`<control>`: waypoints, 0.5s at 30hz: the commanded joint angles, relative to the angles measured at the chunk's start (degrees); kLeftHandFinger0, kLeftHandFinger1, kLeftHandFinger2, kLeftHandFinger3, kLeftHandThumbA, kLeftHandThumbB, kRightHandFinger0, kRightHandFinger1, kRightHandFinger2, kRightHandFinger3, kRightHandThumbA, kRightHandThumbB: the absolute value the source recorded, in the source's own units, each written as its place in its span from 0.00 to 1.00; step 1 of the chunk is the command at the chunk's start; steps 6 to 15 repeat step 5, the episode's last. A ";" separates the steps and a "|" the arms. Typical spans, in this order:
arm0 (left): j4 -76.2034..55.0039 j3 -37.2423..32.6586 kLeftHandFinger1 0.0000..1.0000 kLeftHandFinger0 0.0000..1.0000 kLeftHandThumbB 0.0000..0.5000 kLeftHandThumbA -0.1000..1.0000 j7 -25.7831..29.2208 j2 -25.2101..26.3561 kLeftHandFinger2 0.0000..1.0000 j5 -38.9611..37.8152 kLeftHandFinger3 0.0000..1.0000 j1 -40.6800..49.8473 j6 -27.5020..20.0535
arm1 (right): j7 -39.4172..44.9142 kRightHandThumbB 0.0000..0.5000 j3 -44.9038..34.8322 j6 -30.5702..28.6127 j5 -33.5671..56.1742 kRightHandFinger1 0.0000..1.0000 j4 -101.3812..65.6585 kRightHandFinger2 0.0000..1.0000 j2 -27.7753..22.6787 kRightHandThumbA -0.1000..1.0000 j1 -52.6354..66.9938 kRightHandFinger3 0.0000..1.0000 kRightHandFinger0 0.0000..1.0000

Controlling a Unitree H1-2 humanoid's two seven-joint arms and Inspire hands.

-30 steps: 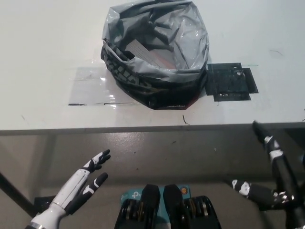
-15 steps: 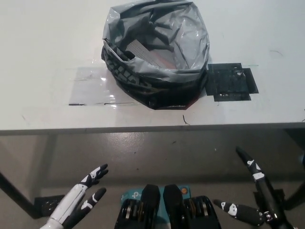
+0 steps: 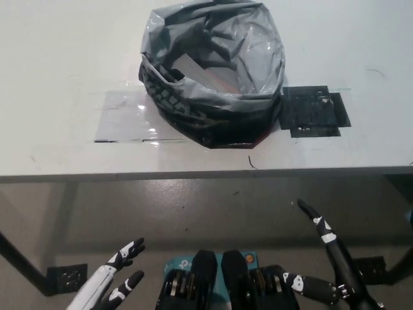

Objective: Use the right hand to pick up a small rectangular container and put it into a plastic bag and lift the bag

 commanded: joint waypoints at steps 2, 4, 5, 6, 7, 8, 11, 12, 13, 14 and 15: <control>-1.05 0.32 1.00 1.00 0.24 0.94 -0.11 1.32 1.00 -0.72 1.00 0.85 -1.34 | -0.33 0.56 0.52 -4.39 1.00 1.00 0.40 1.00 -0.17 0.90 0.20 1.00 1.00; -0.86 0.03 0.99 0.97 0.23 0.94 -0.23 1.36 1.00 -0.67 1.00 0.64 -2.17 | -0.32 0.59 0.36 -3.43 0.20 1.00 -0.34 1.00 -0.46 0.92 0.45 1.00 1.00; -0.83 -0.06 0.99 0.97 0.23 0.94 -0.30 1.40 1.00 -0.68 1.00 0.66 -2.45 | -0.34 0.59 0.31 -3.13 0.07 1.00 -0.56 1.00 -0.47 0.92 0.62 1.00 1.00; -0.83 -0.06 0.99 0.97 0.23 0.94 -0.30 1.40 1.00 -0.68 1.00 0.66 -2.45 | -0.34 0.59 0.31 -3.13 0.07 1.00 -0.56 1.00 -0.47 0.92 0.62 1.00 1.00; -0.83 -0.06 0.99 0.97 0.23 0.94 -0.30 1.40 1.00 -0.68 1.00 0.66 -2.45 | -0.34 0.59 0.31 -3.13 0.07 1.00 -0.56 1.00 -0.47 0.92 0.62 1.00 1.00; -0.83 -0.06 0.99 0.97 0.23 0.94 -0.30 1.40 1.00 -0.68 1.00 0.66 -2.45 | -0.34 0.59 0.31 -3.13 0.07 1.00 -0.56 1.00 -0.47 0.92 0.62 1.00 1.00; -0.83 -0.06 0.99 0.97 0.23 0.94 -0.30 1.40 1.00 -0.68 1.00 0.66 -2.45 | -0.34 0.59 0.31 -3.13 0.07 1.00 -0.56 1.00 -0.47 0.92 0.62 1.00 1.00; -0.83 -0.06 0.99 0.97 0.23 0.94 -0.30 1.40 1.00 -0.68 1.00 0.66 -2.45 | -0.34 0.59 0.31 -3.13 0.07 1.00 -0.56 1.00 -0.47 0.92 0.62 1.00 1.00; -0.83 -0.06 0.99 0.97 0.23 0.94 -0.30 1.40 1.00 -0.68 1.00 0.66 -2.45 | -0.34 0.59 0.31 -3.13 0.07 1.00 -0.56 1.00 -0.47 0.92 0.62 1.00 1.00; -0.83 -0.06 0.99 0.97 0.23 0.94 -0.30 1.40 1.00 -0.68 1.00 0.66 -2.45 | -0.34 0.59 0.31 -3.13 0.07 1.00 -0.56 1.00 -0.47 0.92 0.62 1.00 1.00; -0.83 -0.06 0.99 0.97 0.23 0.94 -0.30 1.40 1.00 -0.68 1.00 0.66 -2.45 | -0.34 0.59 0.31 -3.13 0.07 1.00 -0.56 1.00 -0.47 0.92 0.62 1.00 1.00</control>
